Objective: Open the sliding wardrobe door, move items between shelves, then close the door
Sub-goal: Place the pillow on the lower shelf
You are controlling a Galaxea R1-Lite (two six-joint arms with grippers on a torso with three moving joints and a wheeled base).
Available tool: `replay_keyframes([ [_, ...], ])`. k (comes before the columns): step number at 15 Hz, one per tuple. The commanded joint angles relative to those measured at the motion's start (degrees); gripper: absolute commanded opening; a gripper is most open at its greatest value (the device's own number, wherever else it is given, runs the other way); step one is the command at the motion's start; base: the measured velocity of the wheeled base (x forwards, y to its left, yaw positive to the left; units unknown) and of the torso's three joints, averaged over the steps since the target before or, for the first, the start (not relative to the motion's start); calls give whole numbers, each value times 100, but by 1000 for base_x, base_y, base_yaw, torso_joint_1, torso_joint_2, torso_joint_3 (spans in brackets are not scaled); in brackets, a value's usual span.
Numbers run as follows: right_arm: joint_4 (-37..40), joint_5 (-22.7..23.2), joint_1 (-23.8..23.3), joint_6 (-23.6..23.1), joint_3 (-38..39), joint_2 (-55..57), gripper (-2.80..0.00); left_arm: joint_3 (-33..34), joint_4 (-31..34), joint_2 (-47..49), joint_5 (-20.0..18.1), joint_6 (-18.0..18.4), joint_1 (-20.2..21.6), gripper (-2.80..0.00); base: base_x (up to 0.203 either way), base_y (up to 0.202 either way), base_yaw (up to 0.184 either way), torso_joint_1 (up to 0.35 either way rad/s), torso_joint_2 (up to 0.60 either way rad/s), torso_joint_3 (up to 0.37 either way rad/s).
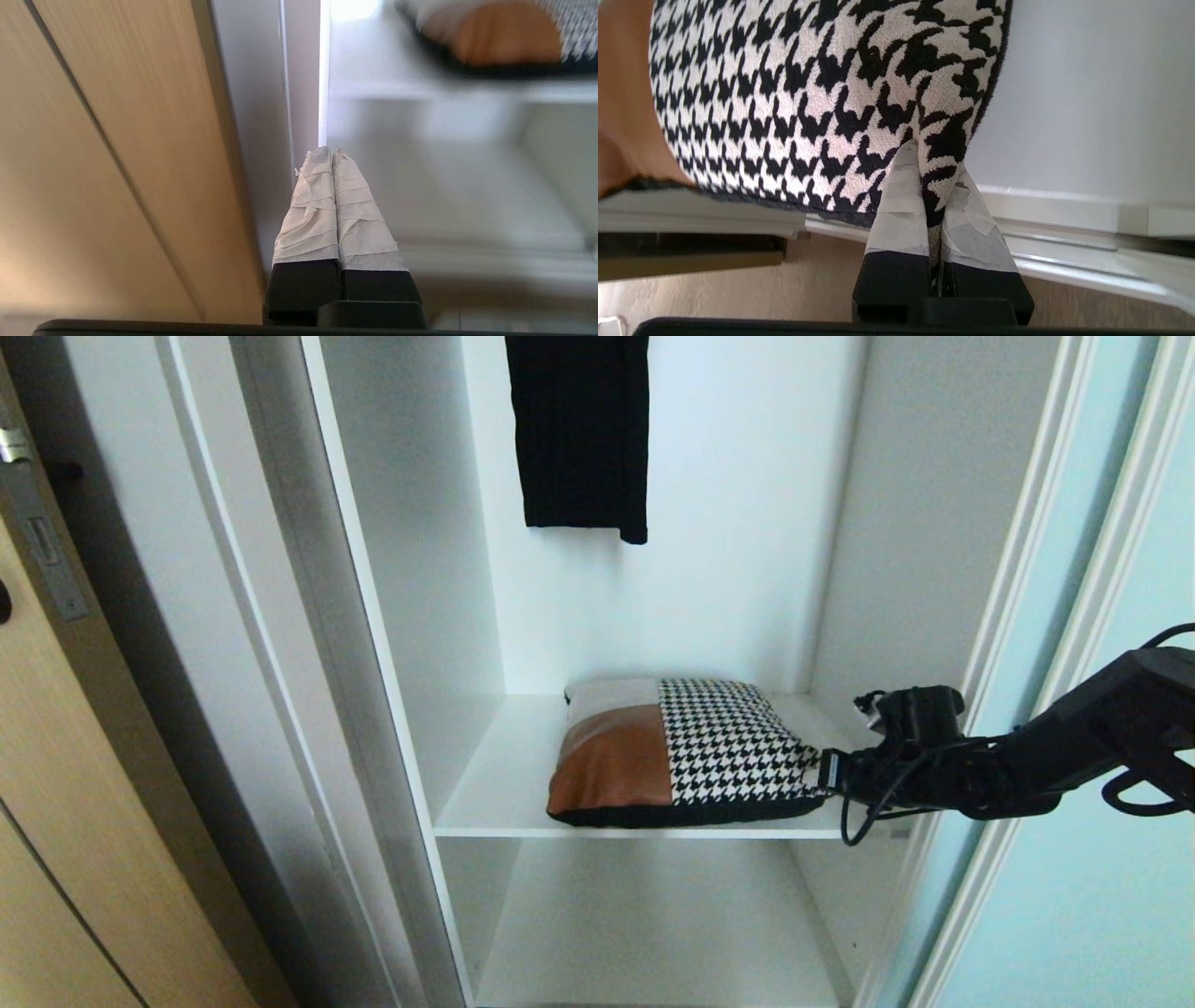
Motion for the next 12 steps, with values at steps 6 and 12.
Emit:
replay_keyframes([
  [6, -33, 11, -3, 20, 131, -112, -280, -1942, 162, 2501, -38, -2, -45, -280, 0, 0, 0, 0, 0, 0],
  [12, -225, 2, 151, -21, 219, -174, -280, -3381, -219, 5873, -1243, -317, -178, -280, 0, 0, 0, 0, 0, 0],
])
